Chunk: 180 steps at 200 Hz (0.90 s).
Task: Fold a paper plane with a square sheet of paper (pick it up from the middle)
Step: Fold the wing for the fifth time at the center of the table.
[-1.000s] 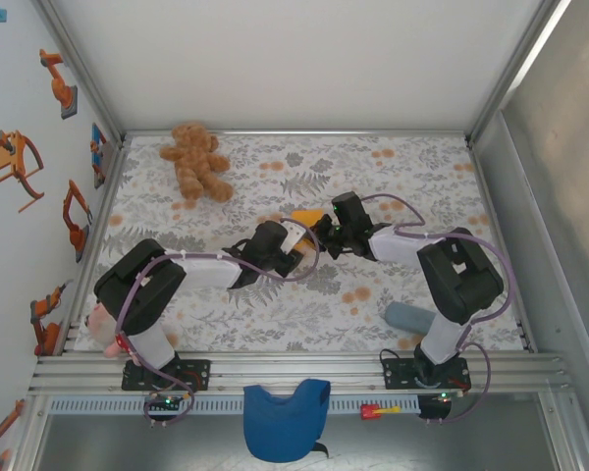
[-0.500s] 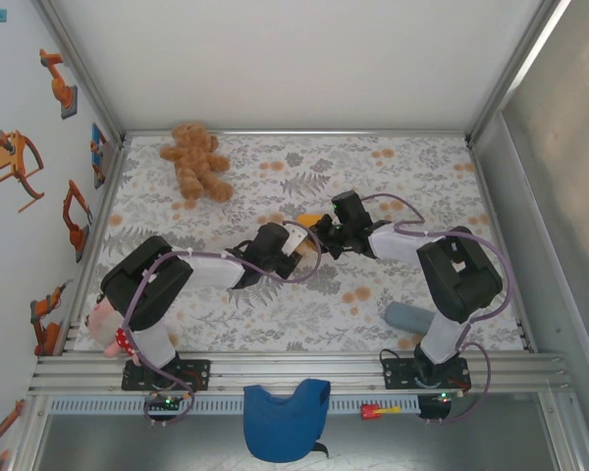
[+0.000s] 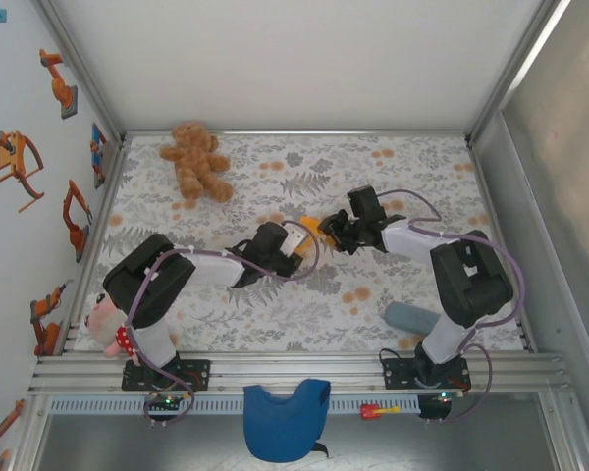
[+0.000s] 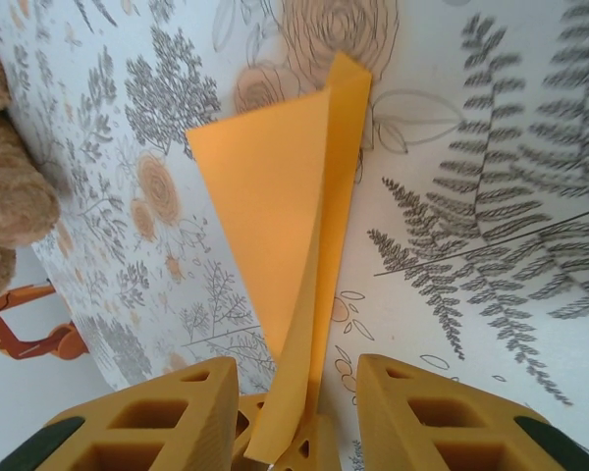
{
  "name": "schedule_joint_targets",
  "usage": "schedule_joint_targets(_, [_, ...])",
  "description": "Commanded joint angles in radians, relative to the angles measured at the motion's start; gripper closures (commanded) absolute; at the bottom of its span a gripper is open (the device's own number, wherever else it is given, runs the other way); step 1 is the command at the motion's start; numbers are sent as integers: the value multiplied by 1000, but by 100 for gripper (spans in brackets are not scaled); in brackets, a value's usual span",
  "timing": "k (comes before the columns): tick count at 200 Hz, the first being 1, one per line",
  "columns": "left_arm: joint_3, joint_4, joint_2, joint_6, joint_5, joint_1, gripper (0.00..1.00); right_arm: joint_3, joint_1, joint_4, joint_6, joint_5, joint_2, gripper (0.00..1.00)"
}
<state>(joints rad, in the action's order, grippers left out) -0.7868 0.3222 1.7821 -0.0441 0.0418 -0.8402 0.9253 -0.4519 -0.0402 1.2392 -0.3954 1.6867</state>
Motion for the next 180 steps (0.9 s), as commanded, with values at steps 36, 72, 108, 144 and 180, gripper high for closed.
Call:
schedule_joint_targets(36, [-3, 17, 9, -136, 229, 82, 80, -2, 25, -98, -131, 103, -100, 63])
schedule_joint_targets(72, [-43, -34, 25, -210, 343, 123, 81, -11, 29, -111, -258, 115, -123, 60])
schedule_joint_targets(108, [-58, -55, 39, -267, 389, 132, 81, -37, 28, -88, -371, 111, -139, 53])
schedule_joint_targets(144, [-70, -61, 75, -309, 406, 139, 83, -56, 26, -39, -423, 59, -115, 51])
schedule_joint_targets(180, [-72, -55, 94, -326, 412, 140, 84, -35, 13, -27, -464, 16, -58, 51])
